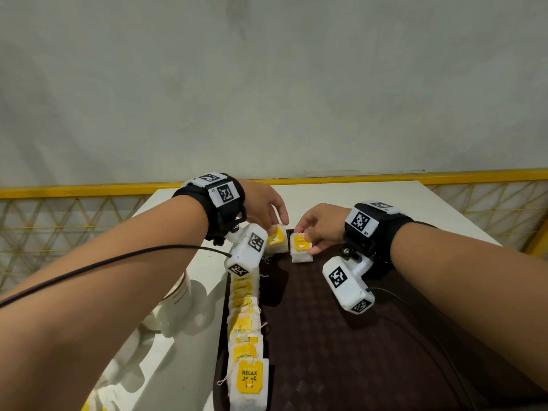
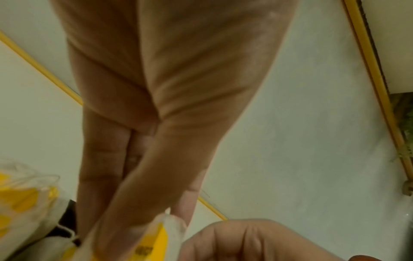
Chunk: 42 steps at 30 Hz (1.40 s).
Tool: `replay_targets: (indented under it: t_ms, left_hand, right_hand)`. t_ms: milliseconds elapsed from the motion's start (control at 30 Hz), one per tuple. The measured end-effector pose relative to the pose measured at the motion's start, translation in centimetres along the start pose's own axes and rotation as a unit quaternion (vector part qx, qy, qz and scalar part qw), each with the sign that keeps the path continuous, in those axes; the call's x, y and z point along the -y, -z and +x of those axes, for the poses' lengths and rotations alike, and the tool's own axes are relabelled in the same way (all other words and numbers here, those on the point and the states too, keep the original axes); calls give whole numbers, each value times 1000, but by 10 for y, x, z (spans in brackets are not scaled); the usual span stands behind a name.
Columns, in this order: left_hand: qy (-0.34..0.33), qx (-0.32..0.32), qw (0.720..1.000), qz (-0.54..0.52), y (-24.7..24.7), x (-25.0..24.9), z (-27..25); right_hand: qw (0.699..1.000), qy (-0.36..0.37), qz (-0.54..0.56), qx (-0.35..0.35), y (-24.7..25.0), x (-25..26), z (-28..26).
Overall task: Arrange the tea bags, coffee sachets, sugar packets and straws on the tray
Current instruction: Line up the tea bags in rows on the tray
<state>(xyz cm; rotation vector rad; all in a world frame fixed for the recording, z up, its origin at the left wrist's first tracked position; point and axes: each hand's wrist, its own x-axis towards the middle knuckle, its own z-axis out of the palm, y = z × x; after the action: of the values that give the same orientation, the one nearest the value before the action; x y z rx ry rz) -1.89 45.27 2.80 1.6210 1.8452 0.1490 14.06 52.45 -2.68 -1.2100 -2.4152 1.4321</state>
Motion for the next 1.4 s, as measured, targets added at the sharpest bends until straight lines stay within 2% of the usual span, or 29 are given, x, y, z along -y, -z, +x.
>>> replay_targets:
  t_ms: [67,167,300,433,600,800,933,1133,1267,1333,1400]
  left_hand:
    - [11,23,1000,5,1,1,-5]
    - [22,22,1000,-3,4,4,-14]
    - [23,24,999,0,11,12,-22]
    - [8,28,999,-15,16,17,-26]
    - [-2,-17,999,-31,20,22,-29]
    - [-27,-64,991,-116,12,25,-24]
    - [-34,-65,991,-116,11,27,-24]
    - [-19,-82,991,-104,7,33,-22]
    - [-17,-88,988,-124,5,35,-18]
    - [-15,-79,988,-130,3,34,-18]
    - [-15,-51,989,-139,0,30,-17]
  right_hand:
    - [1000,-17,15,-3,-1,-2,2]
    - [997,-42,56,26,-3,-2,3]
    - [996,-34,70,43,-16,1,7]
    - [999,6,8,32,-28,5,12]
    - [993,64,-93,32,-39,15,10]
    - [984,88,-153,41,-40,22,10]
    - [969,106,-219,51,-40,26,8]
    - [969,117,-216,27,-26,14,9]
    - [965,149,-216,7,-20,10,1]
    - [966,155,-208,1,-15,11,0]
    - [974,128,-183,27,-8,10,-1]
